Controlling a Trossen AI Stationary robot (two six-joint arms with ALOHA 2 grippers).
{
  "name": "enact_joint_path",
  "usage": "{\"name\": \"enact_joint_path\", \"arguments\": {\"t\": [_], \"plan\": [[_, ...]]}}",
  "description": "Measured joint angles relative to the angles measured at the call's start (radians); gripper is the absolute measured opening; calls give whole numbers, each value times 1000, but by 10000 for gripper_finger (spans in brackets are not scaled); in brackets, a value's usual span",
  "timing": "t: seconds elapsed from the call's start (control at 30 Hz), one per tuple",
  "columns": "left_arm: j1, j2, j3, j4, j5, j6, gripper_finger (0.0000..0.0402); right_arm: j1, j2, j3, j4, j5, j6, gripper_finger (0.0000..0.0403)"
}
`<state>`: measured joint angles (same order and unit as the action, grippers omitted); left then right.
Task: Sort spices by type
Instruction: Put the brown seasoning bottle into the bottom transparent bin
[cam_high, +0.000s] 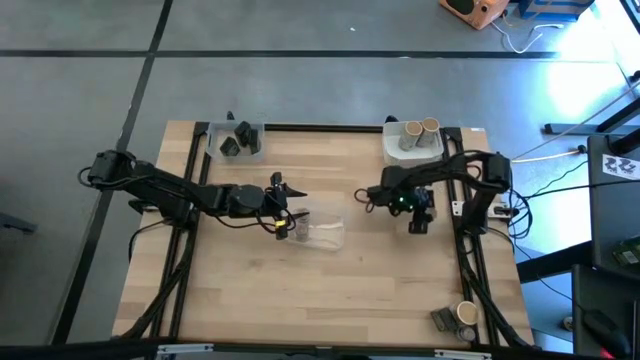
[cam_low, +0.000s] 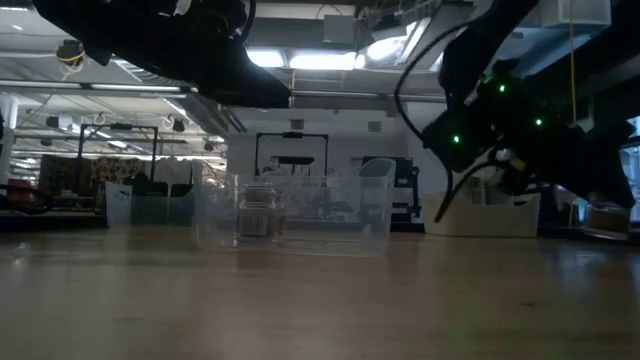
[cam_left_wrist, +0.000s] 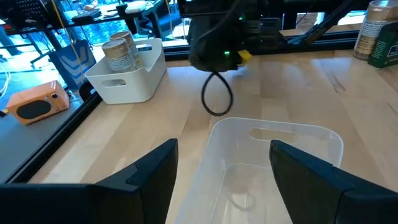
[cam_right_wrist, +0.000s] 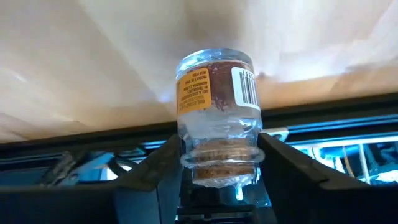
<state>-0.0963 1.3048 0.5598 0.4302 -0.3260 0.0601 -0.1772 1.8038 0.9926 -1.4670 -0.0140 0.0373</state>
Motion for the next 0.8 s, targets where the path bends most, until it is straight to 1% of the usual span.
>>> {"name": "enact_joint_path", "arguments": {"t": [0.1, 0.23, 0.43, 0.63, 0.8], "plan": [[0, 0, 0, 0, 0, 3, 237, 64, 0, 26, 0, -36, 37, 185], [0, 0, 0, 0, 0, 6, 237, 134, 0, 61, 16, -112, 91, 184], [0, 0, 0, 0, 0, 6, 237, 211, 1, 70, 119, -194, 160, 184], [0, 0, 0, 5, 0, 5, 237, 257, 1, 70, 142, -206, 224, 185], [0, 0, 0, 6, 0, 4, 237, 256, 1, 70, 148, -196, 247, 195]]}}
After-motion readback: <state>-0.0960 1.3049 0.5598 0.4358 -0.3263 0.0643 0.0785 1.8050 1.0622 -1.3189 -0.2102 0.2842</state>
